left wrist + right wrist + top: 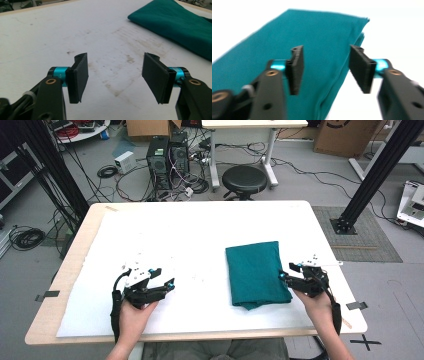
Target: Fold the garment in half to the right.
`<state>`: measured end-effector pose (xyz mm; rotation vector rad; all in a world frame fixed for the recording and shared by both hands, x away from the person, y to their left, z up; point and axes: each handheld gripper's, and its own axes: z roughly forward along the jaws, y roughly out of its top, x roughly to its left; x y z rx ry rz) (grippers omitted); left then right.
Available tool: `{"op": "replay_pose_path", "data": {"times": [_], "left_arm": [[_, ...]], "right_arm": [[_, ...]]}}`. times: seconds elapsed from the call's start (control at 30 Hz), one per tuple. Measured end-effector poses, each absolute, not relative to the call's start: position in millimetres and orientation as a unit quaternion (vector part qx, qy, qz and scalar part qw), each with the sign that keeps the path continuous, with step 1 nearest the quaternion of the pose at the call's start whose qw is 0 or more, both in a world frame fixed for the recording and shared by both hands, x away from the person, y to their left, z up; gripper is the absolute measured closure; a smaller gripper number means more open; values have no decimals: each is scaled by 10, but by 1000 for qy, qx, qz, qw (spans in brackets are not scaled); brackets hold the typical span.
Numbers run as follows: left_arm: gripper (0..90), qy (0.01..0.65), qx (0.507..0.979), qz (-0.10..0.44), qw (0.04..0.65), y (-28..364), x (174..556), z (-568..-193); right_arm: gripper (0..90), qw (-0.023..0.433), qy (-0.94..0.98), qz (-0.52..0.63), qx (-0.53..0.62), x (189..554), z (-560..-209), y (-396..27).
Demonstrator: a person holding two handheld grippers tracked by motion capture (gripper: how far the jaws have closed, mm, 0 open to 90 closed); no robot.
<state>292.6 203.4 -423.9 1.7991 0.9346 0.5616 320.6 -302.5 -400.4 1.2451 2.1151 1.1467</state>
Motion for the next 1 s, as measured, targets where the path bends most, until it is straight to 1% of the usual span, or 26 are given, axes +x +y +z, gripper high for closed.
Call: {"op": "replay_pose_path", "data": {"times": [0.07, 0.2, 0.27, 0.53, 1.0], "left_arm": [[340, 384, 739, 247, 495, 2140, 2907, -4220], [313, 375, 732, 281, 495, 2333, 2833, -4192], [312, 372, 730, 293, 494, 2416, 2801, -4187], [303, 368, 729, 303, 491, 2615, 2747, -4210], [303, 383, 729, 300, 481, 2633, 2795, -4272]], "right_arm": [[376, 225, 747, 435, 449, 3243, -3963, -3062], [319, 239, 733, 453, 447, 3254, -3991, -3141], [315, 243, 734, 453, 444, 3253, -4026, -3169], [281, 247, 731, 459, 439, 3264, -4068, -3229], [273, 249, 732, 446, 451, 3271, -4134, -3307]]}}
